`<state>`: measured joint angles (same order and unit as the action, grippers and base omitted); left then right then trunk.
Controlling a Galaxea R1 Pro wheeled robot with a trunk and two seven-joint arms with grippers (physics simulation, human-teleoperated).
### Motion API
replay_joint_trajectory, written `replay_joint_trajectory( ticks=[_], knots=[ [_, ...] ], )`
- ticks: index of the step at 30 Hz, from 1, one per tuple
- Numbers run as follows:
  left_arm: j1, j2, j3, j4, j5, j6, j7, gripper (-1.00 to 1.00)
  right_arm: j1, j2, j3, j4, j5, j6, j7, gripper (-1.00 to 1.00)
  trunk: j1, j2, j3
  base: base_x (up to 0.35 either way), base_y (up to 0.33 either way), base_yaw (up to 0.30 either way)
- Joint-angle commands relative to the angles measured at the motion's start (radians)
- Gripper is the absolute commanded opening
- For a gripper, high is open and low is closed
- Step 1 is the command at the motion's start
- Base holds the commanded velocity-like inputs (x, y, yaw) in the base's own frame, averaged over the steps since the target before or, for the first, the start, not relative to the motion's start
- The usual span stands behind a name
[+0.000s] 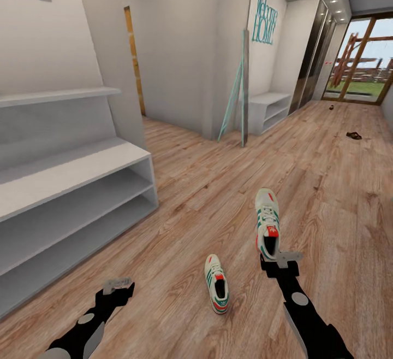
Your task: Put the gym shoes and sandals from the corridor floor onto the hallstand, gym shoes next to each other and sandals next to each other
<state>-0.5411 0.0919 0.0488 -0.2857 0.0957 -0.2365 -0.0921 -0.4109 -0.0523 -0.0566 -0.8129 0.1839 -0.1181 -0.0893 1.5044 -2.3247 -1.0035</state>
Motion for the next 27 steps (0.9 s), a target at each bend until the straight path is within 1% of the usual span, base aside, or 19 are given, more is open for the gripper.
replay_joint_trajectory(
  ticks=[1,10,16,27],
  knots=[
    [0.002,0.000,-0.001,0.004,0.007,-0.001,-0.008,1.00,0.000,0.000,0.000,-0.001,0.011,0.000,-0.003,-1.00,0.000,0.000,-0.001,0.000,0.000,0.000],
    [0.009,-0.003,-0.009,0.006,0.004,-0.003,-0.006,1.00,0.000,0.003,0.002,0.005,0.011,0.000,-0.004,-1.00,0.000,0.000,-0.001,0.000,0.000,0.000],
    [0.009,-0.013,-0.009,0.004,0.005,-0.007,-0.010,1.00,0.000,0.003,0.001,0.007,0.013,0.000,-0.005,-1.00,0.000,0.000,-0.001,0.000,0.000,-0.027],
    [0.010,-0.019,-0.009,0.003,0.006,-0.015,-0.008,1.00,0.000,0.003,0.001,0.008,0.013,0.002,-0.006,-1.00,0.000,0.000,-0.001,0.000,0.000,-0.249]
  ],
)
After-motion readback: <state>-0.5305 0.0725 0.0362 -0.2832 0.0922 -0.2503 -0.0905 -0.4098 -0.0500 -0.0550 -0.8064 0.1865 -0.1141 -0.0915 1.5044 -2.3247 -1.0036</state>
